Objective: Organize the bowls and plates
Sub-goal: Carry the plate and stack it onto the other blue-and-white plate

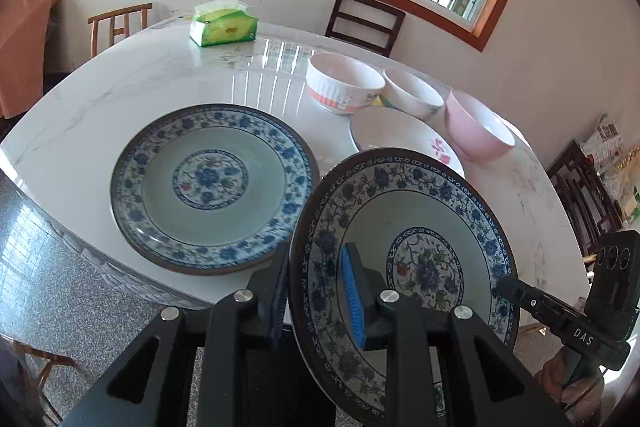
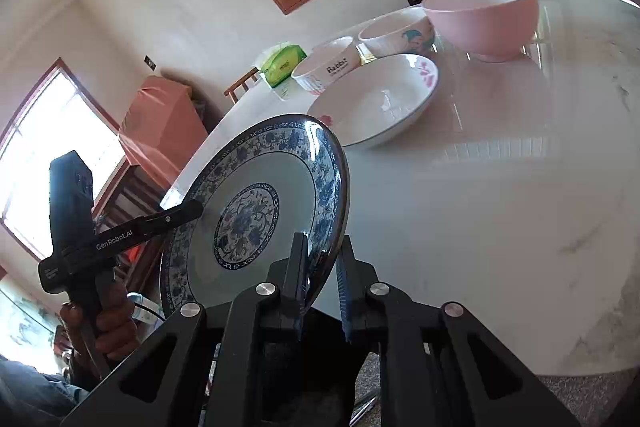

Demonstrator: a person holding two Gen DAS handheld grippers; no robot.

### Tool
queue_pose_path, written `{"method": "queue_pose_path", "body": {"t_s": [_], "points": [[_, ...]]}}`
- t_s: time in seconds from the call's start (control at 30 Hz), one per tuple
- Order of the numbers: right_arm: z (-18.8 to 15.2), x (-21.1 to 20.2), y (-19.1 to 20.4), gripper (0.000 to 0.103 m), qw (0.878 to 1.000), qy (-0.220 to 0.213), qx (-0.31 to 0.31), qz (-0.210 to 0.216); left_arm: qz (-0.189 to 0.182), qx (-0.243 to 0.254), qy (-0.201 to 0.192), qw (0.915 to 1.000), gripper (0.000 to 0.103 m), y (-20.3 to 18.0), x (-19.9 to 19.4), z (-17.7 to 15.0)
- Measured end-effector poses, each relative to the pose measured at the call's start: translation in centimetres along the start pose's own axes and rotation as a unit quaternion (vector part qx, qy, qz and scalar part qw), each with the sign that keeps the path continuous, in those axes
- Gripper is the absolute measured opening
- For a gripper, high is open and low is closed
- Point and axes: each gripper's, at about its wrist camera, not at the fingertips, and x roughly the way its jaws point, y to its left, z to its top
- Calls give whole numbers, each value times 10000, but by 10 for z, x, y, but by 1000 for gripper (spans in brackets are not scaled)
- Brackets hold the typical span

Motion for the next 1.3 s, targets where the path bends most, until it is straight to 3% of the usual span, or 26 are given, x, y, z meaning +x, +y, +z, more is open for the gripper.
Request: {"method": "queue_pose_path", "body": {"t_s": [0.33, 0.6, 1.3], "points": [[48, 86, 47, 15, 9979, 235, -497, 335, 568, -414, -391, 9968, 26, 72, -2, 46], [58, 135, 76, 17, 9943, 292, -1020, 108, 769, -700, -353, 9939, 26, 115, 20, 63], [53, 159, 83, 20, 9905, 211, -1340, -210, 825, -833, -303, 9926, 26, 137, 41, 64]]}}
